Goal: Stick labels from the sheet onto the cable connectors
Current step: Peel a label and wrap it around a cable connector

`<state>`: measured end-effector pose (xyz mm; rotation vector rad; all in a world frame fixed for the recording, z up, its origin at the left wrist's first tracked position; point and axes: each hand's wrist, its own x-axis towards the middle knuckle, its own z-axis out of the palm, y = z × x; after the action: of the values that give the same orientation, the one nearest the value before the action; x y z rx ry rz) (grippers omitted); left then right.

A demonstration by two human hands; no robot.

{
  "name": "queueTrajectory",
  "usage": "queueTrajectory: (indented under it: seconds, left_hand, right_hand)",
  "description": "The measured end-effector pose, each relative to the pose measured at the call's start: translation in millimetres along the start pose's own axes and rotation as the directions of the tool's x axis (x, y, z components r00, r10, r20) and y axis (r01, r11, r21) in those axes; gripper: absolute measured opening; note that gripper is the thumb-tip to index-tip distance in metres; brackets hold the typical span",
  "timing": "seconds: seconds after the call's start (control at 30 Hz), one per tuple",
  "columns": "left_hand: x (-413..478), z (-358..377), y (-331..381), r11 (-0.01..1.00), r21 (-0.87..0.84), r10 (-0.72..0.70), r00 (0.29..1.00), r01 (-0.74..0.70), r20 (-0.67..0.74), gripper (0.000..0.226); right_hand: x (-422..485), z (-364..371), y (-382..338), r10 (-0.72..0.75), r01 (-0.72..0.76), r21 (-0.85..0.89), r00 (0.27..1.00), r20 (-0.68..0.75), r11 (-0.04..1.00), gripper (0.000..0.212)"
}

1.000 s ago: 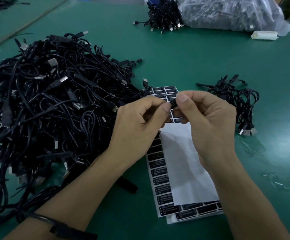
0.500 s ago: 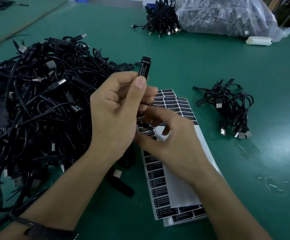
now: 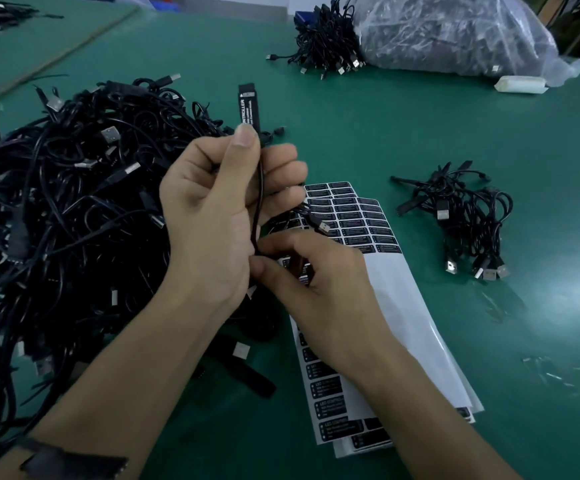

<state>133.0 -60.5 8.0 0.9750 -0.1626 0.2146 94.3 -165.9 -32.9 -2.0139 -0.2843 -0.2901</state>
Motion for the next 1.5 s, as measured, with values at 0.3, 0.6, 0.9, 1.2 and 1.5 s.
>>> queueTrajectory:
  seconds: [0.3,0.6,0.9,1.2,1.5]
  left_hand:
    - [-1.1,3.6,-6.0,0.996,-0.059,0.066,0.998,-0.065,0.01,0.019]
    - [-3.8,-14.6,-28.8,0.871,0.445,0.114,0.967,-0.207,0.226,0.017]
    - [-11.2,-25.9,-46.4,0.493,0.825,-0.13,0.914,-0.277,0.385,0.009]
    - [-9.6,-25.5,-47.1,0.337,0.852,-0.156,0.869,-0.401,0.47,0.012]
    - [-8.8,-25.8,-48.5,0.274,0.843,-0.149,0.845,-0.464,0.513,0.057]
  right_hand:
    - [7.7,-19.4,-6.1,0.022,-0.006,0.08,0.98,-0.195,0.997,0.016]
    - [28.0,-105.0,18.2,0.254,-0.348,-0.036,0.749,-0.612,0.937,0.02]
    - [16.1,-122.2,22.9,0.376,-0.675,-0.439,0.714,-0.59,0.593,0.044]
    - [42.7,-57.6,-16.1,0.203,-0.265,-0.603,0.964,-0.17,0.752,0.026]
    - [92.6,-15.0,-21.5,0.264,-0.054,-0.66,0.938,0.223,0.749,0.025]
